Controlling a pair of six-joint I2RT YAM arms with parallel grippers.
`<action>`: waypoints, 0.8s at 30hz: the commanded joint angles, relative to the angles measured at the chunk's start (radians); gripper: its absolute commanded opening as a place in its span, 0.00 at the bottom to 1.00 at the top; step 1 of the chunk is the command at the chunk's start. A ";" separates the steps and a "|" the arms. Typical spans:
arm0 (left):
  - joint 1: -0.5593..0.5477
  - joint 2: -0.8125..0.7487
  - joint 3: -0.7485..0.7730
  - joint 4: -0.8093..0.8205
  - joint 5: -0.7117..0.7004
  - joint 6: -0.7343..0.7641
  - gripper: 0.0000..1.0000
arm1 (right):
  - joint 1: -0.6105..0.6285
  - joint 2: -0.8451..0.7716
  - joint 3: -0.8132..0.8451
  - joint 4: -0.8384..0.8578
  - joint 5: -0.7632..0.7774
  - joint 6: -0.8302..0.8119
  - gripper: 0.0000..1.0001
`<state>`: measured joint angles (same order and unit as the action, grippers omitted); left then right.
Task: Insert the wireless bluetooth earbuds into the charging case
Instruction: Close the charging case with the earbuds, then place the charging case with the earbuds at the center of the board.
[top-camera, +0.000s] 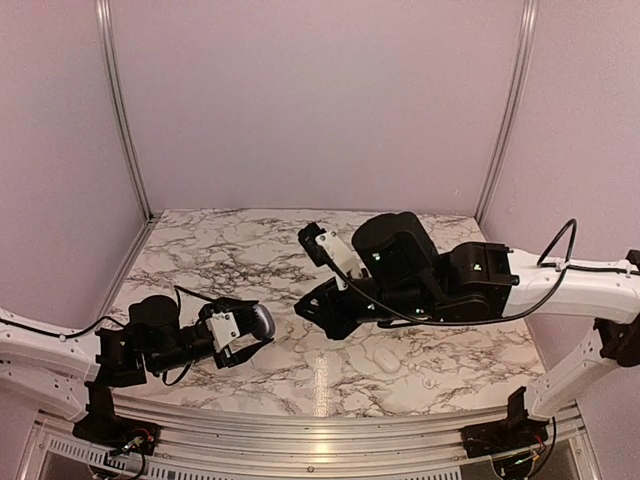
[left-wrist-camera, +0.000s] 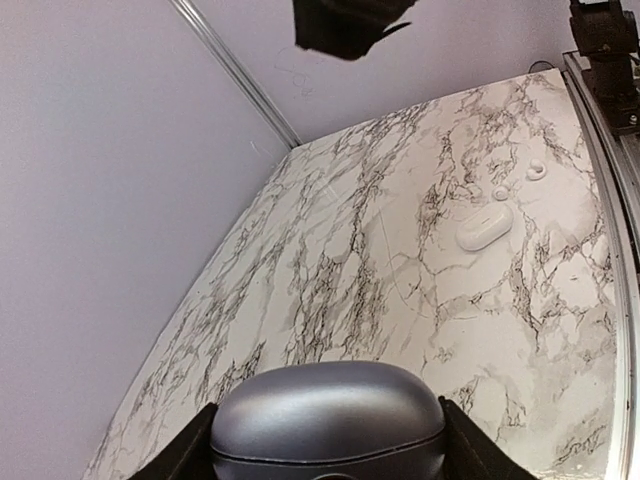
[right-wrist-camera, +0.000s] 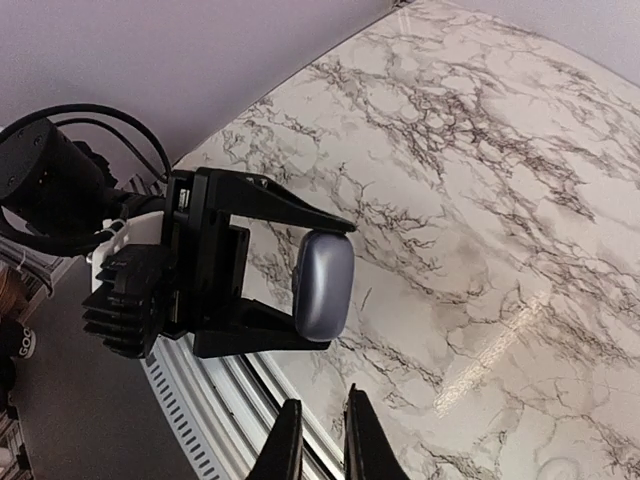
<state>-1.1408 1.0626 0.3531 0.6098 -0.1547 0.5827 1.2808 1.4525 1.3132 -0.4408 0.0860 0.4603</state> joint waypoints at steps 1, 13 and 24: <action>0.104 0.073 0.076 -0.063 0.004 -0.149 0.28 | -0.011 -0.061 -0.076 -0.054 0.194 0.060 0.11; 0.375 0.421 0.291 -0.188 0.083 -0.442 0.28 | -0.079 -0.140 -0.299 -0.002 0.243 0.135 0.12; 0.452 0.698 0.456 -0.349 0.209 -0.493 0.36 | -0.117 -0.183 -0.398 0.046 0.235 0.150 0.11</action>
<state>-0.7151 1.7134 0.7704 0.3244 -0.0078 0.1333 1.1759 1.3003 0.9234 -0.4408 0.3061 0.5945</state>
